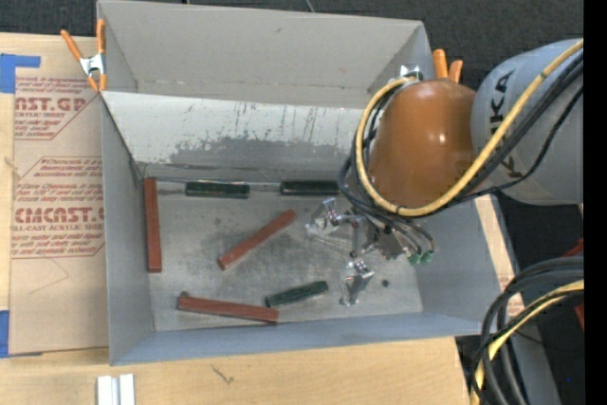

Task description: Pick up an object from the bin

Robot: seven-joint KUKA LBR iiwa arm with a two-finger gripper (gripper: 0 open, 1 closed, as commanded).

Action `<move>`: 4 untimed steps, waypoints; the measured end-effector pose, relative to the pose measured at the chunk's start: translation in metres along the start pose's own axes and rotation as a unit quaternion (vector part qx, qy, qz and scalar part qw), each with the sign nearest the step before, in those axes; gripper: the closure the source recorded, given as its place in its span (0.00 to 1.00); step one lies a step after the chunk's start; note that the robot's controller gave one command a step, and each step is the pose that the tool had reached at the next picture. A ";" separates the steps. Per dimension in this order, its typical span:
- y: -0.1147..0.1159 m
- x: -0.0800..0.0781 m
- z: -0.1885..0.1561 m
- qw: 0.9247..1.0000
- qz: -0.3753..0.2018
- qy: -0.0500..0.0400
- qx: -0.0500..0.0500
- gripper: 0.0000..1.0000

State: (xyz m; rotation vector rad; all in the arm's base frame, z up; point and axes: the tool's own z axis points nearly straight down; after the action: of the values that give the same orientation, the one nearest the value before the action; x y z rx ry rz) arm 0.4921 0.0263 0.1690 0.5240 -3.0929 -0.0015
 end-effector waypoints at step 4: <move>0.006 -0.003 0.094 0.998 -0.057 -0.010 0.002 1.00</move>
Offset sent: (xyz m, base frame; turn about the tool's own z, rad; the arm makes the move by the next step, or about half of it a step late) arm -0.0069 0.0283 -0.0990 -0.2831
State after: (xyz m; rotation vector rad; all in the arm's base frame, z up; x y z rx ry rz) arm 0.4924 0.0332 0.0751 0.7032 -3.0779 -0.0005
